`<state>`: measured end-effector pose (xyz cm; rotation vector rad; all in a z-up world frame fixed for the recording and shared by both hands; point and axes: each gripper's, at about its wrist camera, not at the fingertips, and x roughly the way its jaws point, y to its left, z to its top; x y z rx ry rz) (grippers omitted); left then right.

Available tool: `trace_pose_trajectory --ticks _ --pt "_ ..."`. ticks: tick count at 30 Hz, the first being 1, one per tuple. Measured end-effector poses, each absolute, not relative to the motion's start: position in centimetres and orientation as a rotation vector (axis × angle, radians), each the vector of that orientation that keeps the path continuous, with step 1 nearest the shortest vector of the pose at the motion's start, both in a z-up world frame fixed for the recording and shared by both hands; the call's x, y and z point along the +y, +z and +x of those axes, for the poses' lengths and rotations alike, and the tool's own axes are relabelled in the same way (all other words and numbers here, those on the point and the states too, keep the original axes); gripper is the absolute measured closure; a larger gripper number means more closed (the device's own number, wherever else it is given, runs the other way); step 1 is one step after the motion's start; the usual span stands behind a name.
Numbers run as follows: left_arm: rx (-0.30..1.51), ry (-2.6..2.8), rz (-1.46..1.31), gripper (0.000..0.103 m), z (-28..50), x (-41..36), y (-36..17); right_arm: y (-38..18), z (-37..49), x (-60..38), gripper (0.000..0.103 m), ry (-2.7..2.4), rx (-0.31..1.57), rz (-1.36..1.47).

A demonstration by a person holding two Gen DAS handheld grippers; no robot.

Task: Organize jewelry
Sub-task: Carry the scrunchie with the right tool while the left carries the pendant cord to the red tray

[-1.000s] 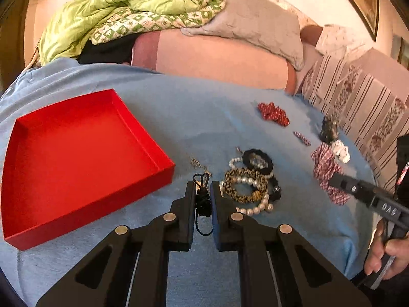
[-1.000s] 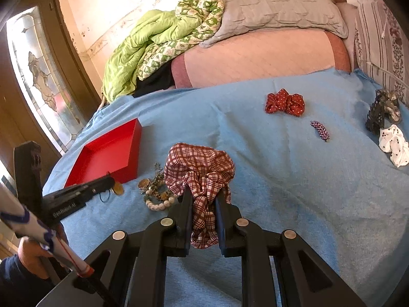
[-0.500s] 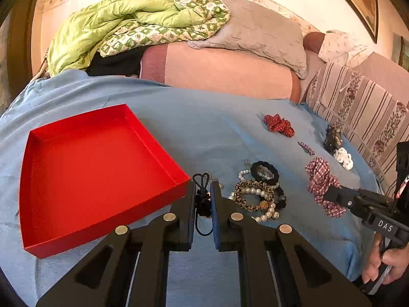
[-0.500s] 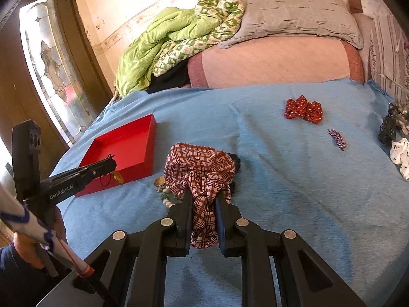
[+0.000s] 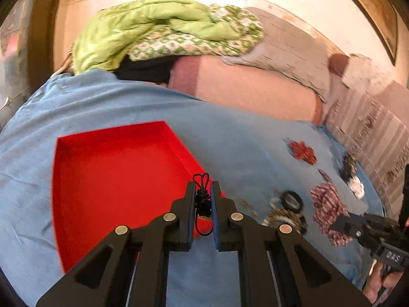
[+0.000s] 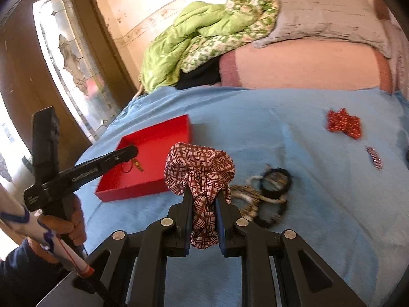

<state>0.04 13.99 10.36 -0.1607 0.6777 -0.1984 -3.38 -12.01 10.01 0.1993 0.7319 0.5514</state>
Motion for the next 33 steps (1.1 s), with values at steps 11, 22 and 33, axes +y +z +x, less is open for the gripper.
trace_pose_trajectory --ticks 11,22,33 --pt "0.746 -0.073 -0.196 0.092 7.1 20.6 9.1 11.4 2.8 -3.2 0.086 0.648 0.794 0.16" --pt "0.782 0.002 -0.249 0.092 10.9 24.8 7.8 10.0 9.4 4.9 0.086 0.671 0.872 0.148" --pt "0.802 0.032 -0.359 0.092 12.7 27.6 6.8 8.6 13.8 8.8 0.086 0.637 0.937 0.139"
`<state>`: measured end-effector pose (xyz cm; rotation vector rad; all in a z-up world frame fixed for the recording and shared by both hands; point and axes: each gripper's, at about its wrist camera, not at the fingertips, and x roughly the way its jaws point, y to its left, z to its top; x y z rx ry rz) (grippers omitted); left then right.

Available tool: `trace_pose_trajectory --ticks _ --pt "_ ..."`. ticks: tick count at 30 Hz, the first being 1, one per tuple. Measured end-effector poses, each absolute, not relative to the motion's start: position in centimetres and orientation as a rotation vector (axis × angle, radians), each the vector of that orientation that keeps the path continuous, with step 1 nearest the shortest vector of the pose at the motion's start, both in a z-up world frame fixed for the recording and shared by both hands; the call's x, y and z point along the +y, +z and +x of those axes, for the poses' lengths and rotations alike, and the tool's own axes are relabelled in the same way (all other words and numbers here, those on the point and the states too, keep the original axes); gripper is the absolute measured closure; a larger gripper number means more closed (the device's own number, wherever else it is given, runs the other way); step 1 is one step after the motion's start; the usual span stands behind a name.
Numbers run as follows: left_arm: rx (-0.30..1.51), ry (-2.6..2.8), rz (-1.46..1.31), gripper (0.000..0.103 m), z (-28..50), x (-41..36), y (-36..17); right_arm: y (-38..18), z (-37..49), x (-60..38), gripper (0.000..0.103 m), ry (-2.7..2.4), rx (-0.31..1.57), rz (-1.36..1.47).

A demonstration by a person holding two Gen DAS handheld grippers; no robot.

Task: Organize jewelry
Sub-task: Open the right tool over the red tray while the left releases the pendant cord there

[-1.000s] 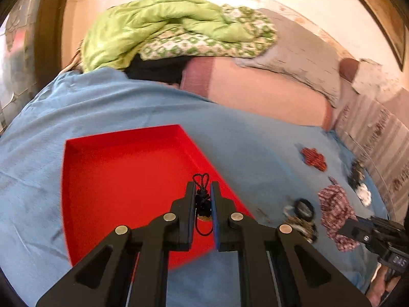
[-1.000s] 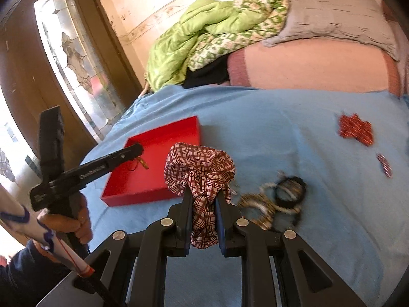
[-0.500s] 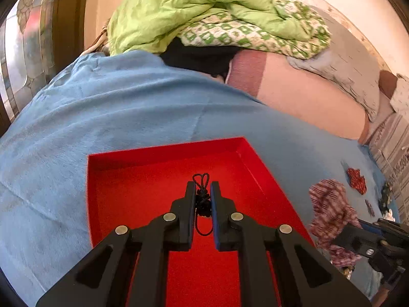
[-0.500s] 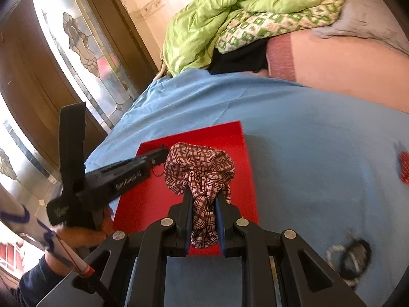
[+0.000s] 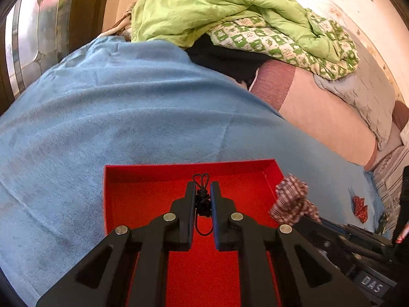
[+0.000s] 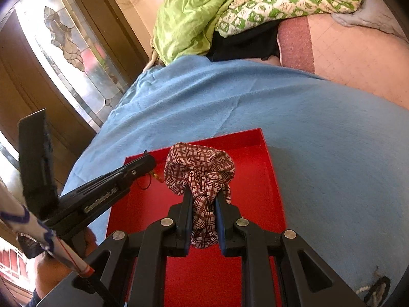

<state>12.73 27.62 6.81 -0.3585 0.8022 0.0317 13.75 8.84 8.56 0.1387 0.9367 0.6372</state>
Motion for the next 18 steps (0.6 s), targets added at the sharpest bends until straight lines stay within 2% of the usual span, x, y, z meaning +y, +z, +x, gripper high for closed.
trace_pose_trajectory --ticks 15,18 --pt "0.842 0.037 -0.41 0.092 13.3 28.5 5.8 5.4 17.8 11.7 0.086 0.572 1.034 0.117" --pt "0.852 0.034 -0.405 0.092 13.4 28.3 5.6 4.9 18.1 11.5 0.083 0.559 1.044 0.122"
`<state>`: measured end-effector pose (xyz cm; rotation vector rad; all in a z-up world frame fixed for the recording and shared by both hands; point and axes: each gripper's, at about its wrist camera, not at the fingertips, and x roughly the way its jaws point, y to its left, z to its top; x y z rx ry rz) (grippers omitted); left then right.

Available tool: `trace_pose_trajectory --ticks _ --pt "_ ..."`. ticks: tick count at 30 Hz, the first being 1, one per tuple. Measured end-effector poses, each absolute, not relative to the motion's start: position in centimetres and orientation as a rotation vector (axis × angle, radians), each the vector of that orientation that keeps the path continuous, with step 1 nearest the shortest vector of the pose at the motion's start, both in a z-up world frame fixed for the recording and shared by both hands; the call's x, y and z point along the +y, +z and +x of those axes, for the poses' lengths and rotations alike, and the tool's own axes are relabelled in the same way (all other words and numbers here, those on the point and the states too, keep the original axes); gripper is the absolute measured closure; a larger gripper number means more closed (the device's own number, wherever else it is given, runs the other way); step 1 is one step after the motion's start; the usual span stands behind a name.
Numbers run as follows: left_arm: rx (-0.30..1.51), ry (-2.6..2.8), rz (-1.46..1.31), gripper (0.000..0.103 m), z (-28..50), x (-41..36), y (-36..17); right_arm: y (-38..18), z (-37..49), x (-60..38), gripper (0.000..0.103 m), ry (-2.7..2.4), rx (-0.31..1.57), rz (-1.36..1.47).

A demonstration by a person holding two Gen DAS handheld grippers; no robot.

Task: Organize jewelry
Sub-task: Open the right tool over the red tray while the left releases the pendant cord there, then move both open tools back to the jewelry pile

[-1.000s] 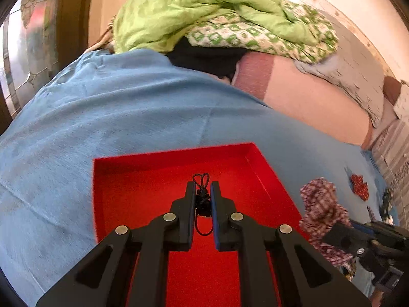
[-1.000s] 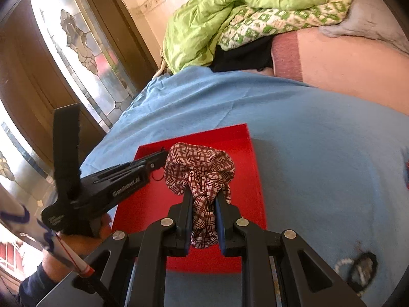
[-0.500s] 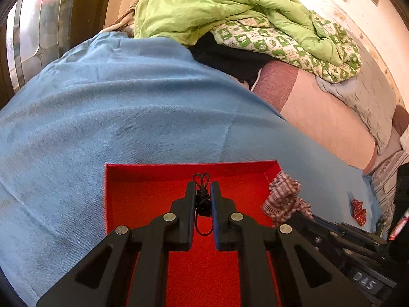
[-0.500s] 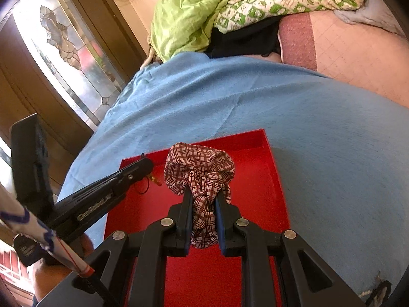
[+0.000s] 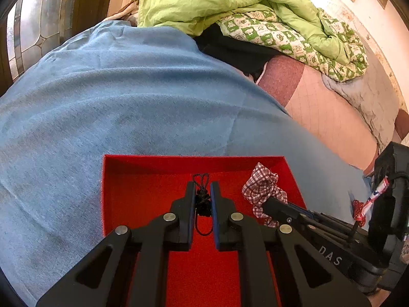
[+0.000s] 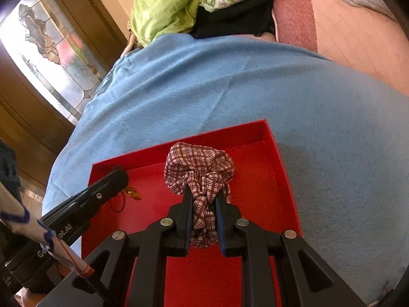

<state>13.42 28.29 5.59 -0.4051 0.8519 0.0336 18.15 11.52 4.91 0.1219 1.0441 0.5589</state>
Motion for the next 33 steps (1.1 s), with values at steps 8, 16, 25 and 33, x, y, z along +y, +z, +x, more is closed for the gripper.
trace_pose_trajectory --ticks 8,16,25,33 --pt "0.852 0.052 -0.418 0.085 13.4 28.4 5.5 4.7 18.2 11.0 0.069 0.553 1.044 0.149" --pt "0.809 0.062 -0.438 0.076 12.7 29.0 6.7 6.2 17.6 10.3 0.061 0.572 1.011 0.177" --pt "0.727 0.039 -0.442 0.07 11.5 28.5 9.3 10.0 14.6 6.3 0.061 0.615 0.94 0.236" --pt "0.703 -0.017 -0.353 0.07 11.1 24.4 10.4 11.1 9.2 -2.2 0.061 0.586 0.886 0.31"
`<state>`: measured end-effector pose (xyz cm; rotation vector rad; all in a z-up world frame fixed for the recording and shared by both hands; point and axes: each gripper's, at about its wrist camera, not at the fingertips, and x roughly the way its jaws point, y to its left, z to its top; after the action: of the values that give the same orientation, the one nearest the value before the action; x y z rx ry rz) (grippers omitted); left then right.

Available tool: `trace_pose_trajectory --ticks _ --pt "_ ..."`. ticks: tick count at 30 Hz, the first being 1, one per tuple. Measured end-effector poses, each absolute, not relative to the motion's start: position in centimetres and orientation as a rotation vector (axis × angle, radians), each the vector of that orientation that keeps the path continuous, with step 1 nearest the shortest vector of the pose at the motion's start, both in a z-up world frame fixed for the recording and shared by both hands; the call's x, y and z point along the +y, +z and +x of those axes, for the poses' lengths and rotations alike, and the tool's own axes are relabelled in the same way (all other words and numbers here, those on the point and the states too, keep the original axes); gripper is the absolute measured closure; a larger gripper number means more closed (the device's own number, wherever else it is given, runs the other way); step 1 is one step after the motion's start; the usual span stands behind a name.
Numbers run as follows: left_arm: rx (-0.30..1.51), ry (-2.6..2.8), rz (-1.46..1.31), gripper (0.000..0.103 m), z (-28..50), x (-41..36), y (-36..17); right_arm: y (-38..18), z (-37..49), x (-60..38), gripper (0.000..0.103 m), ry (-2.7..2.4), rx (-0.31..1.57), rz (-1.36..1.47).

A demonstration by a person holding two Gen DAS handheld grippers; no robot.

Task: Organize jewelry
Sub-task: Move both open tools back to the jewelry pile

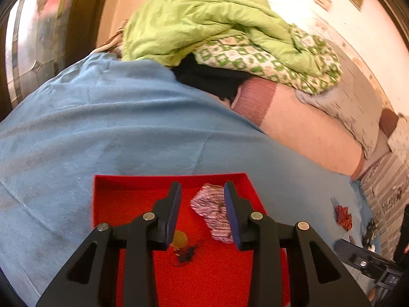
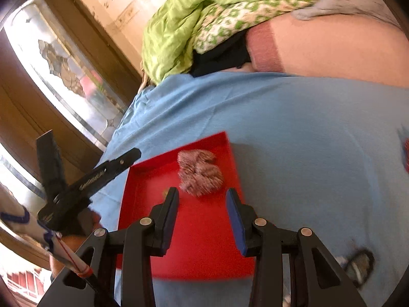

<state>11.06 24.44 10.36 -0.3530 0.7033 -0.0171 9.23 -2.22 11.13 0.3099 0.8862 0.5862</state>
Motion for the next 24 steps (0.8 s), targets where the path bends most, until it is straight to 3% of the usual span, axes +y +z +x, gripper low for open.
trace_pose_trajectory --ticks 14,24 --pt "0.681 -0.236 -0.079 0.064 4.3 12.7 11.4 6.5 -1.0 -16.7 0.061 0.357 0.813 0.359" --pt "0.869 -0.455 0.081 0.064 -2.3 5.1 5.3 6.4 -0.9 -20.1 0.061 0.366 0.793 0.46"
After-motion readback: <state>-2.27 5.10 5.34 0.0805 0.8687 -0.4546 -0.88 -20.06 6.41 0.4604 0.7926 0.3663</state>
